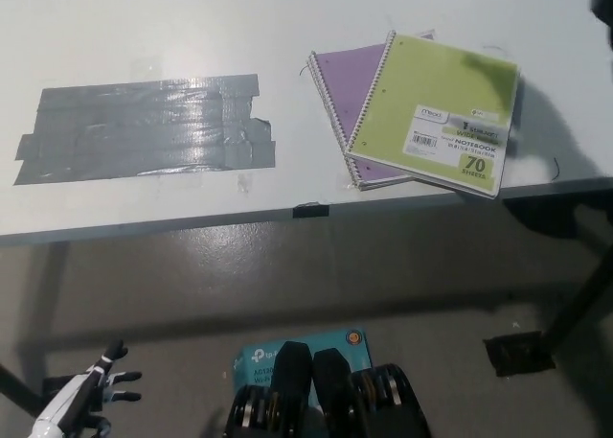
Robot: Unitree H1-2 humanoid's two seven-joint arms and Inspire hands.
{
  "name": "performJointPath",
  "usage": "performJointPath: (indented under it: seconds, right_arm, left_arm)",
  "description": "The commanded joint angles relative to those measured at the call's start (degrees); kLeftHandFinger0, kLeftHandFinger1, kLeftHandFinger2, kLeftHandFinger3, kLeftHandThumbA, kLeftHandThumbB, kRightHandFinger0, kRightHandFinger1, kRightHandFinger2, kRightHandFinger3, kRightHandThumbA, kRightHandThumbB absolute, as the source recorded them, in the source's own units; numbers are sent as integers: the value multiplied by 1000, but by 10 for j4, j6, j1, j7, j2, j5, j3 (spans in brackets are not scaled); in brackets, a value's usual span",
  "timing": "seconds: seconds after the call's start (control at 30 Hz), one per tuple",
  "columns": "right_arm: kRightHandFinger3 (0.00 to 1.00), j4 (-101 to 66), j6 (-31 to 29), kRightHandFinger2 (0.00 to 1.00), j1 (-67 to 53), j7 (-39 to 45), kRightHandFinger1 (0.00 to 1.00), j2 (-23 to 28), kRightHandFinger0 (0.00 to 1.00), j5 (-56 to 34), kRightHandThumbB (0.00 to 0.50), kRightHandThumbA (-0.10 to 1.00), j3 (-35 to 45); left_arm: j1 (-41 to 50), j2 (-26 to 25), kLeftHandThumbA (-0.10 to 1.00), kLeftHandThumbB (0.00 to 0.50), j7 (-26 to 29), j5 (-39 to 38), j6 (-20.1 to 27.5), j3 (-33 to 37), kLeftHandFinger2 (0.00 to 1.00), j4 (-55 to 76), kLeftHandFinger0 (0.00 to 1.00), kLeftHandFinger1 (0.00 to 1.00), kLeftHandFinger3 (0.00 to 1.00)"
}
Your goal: The robot uses its right hand to align two notebooks stacked together until they are fully overlapped
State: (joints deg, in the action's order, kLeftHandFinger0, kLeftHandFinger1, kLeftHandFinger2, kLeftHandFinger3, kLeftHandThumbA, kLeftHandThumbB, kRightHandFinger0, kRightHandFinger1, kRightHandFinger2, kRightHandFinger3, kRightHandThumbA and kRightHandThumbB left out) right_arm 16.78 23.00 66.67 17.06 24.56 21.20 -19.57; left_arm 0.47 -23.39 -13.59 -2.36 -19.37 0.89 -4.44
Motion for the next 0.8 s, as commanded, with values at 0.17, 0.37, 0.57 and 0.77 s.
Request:
performJointPath:
  seconds: [0.17, 0.37, 0.57, 0.77]
  right_arm:
    - [1000, 180, 16, 1000, 79, -50, 1000, -55, 1000, 93, 429, 1000, -54]
    - [1000, 229, 28, 1000, 47, -62, 1000, -93, 1000, 102, 418, 1000, -59]
    - [1000, 255, 31, 1000, 5, -84, 1000, -107, 1000, 111, 434, 1000, -61]
    - [1000, 282, 39, 1000, -31, -113, 1000, -112, 1000, 115, 401, 1000, -36]
  left_arm:
    - [-3, -12, 1000, 195, -10, 16, 4, 10, 822, 29, 632, 754, 1000]
    - [1, -12, 1000, 193, -9, 24, 7, 20, 830, 34, 637, 765, 1000]
    - [7, -12, 1000, 167, -11, 31, 0, 30, 844, 49, 640, 773, 1000]
    - [6, -19, 1000, 182, -15, 46, -5, 50, 822, 63, 623, 749, 1000]
